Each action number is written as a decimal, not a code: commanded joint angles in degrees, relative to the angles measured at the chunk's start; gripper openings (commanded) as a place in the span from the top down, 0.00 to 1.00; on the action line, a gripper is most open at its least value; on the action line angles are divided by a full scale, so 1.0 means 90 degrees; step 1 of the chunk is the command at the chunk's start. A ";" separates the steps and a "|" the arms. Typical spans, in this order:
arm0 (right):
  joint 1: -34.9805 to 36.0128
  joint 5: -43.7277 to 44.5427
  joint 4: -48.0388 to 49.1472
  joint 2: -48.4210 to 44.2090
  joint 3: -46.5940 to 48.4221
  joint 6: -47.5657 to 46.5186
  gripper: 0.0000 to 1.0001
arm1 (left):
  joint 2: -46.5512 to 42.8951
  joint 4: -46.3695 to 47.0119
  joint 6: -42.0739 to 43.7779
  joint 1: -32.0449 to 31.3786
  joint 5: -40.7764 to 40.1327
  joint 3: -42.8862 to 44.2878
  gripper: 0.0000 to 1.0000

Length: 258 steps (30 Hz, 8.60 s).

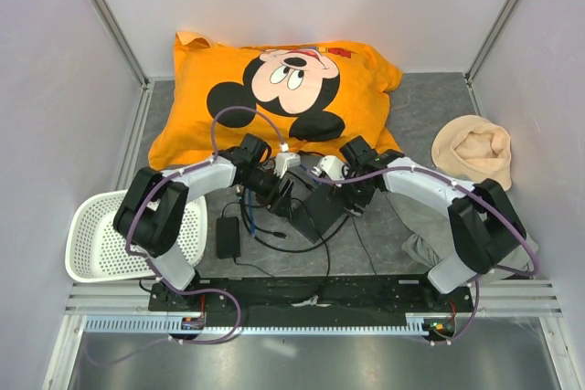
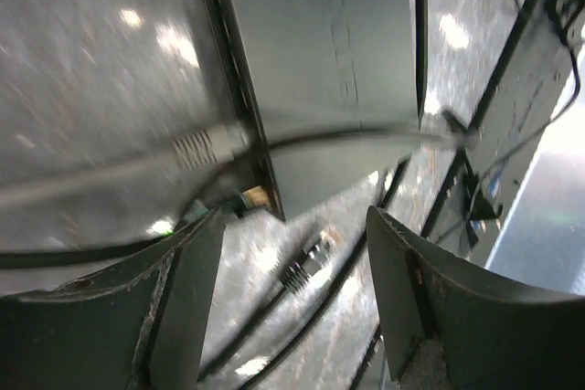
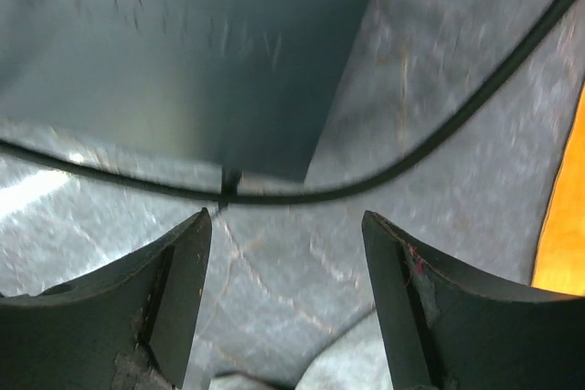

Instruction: Pull the plug from the switch port

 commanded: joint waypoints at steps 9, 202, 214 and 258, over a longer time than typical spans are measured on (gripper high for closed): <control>0.0167 -0.0047 0.0323 0.1385 0.1329 0.0214 0.25 | -0.0144 0.0010 0.0056 0.0014 0.0456 -0.0339 0.29; -0.0555 -0.1258 0.1212 0.1582 0.1711 0.2636 0.34 | -0.1130 -0.0234 -0.0676 0.1166 0.0075 0.0999 0.33; -0.0624 -0.1804 0.1154 0.2451 0.2443 0.2626 0.36 | -0.1316 -0.0126 -0.0706 0.1107 -0.0032 0.0609 0.33; 0.0246 -0.3367 0.1203 0.4258 0.5500 0.3212 0.51 | -0.1501 -0.0634 0.0660 0.0737 0.0212 0.0735 0.33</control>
